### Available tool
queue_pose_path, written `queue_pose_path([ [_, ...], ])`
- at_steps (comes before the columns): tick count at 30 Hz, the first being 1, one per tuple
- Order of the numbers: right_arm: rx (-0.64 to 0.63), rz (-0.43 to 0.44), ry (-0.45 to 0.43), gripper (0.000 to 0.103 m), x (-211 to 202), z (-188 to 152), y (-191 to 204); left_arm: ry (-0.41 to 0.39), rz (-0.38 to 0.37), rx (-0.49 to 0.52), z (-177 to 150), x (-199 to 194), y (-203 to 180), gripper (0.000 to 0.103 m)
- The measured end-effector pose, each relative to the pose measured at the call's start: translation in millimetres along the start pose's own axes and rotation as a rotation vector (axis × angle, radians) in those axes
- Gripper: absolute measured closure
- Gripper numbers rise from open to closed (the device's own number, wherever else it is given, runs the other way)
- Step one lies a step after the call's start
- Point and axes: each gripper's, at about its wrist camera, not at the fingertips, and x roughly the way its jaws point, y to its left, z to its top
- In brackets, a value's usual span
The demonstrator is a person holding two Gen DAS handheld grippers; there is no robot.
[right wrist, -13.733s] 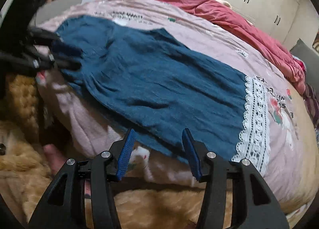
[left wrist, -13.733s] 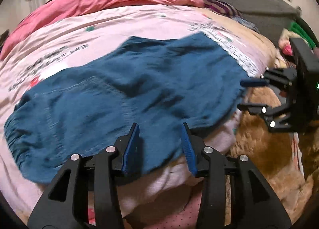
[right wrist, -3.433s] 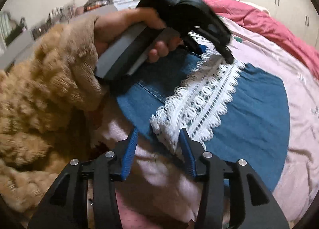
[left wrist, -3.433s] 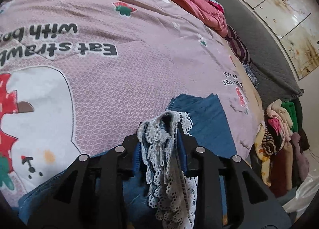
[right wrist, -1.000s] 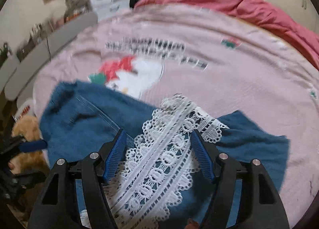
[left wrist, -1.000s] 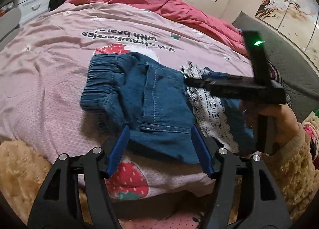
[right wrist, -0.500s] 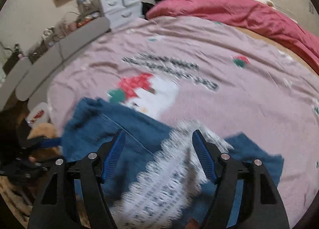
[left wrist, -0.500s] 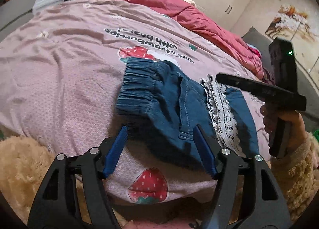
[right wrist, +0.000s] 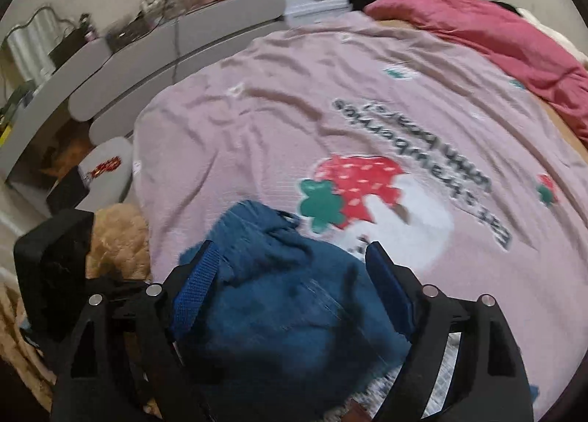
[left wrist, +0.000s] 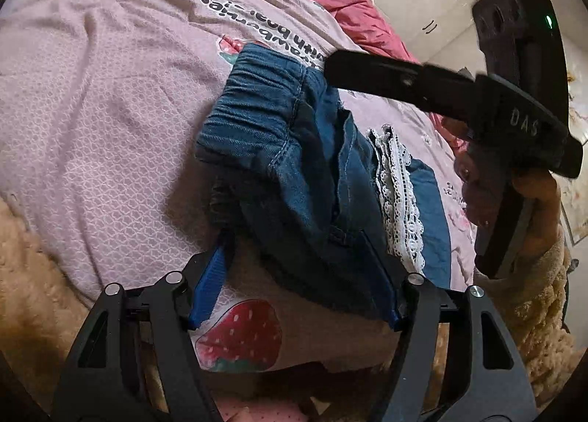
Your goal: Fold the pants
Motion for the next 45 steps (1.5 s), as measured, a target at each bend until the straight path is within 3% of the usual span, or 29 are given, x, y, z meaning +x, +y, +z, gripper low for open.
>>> queue_pose_path([
  [3, -0.033, -0.017, 0.037, 0.022, 15.7, 8.0, 5.6, 0.000, -0.011, 0.001, -2.4, 3.2, 1.1, 0.061],
  [8, -0.047, 0.031, 0.079, 0.023, 36.5, 13.6, 10.8, 0.001, -0.030, -0.014, -4.2, 6.2, 7.0, 0.061],
  [9, -0.046, 0.046, 0.089, 0.026, 40.9, 13.8, 11.6, 0.001, -0.035, -0.018, -4.7, 5.8, 8.2, 0.061],
  [10, -0.055, 0.062, 0.108, 0.042, 47.7, 12.5, 13.3, 0.001, -0.040, -0.023, -5.3, 5.9, 9.3, 0.061],
  [11, -0.063, 0.072, 0.123, 0.049, 53.0, 10.7, 14.4, 0.001, -0.045, -0.027, -5.7, 6.2, 9.6, 0.061],
  [17, -0.016, 0.107, 0.036, 0.069, 34.0, -2.3, 5.6, -0.015, -0.079, -0.031, -11.6, 0.7, 13.4, 0.057],
  [19, 0.011, 0.141, -0.014, 0.070, 15.5, -8.3, 1.0, -0.023, -0.092, -0.031, -12.6, -2.2, 11.2, 0.050],
  [26, 0.058, 0.208, -0.170, 0.071, -55.1, -33.3, -16.8, -0.031, -0.185, -0.066, -12.6, -2.6, -13.1, 0.046],
  [30, 0.072, 0.201, -0.229, 0.071, -80.5, -50.3, -26.9, -0.027, -0.210, -0.011, -8.6, 0.5, -38.4, 0.046],
  [33, 0.104, 0.183, -0.268, 0.071, -96.9, -65.5, -38.4, 0.003, -0.266, 0.005, -6.5, 6.1, -58.9, 0.055],
  [40, 0.197, 0.157, -0.353, 0.069, -127.0, -109.8, -70.0, 0.001, -0.256, 0.115, -7.1, 13.2, -100.6, 0.055],
  [45, 0.320, 0.135, -0.423, 0.059, -146.8, -157.4, -93.8, 0.069, -0.377, 0.207, -18.4, 32.0, -123.6, 0.048],
])
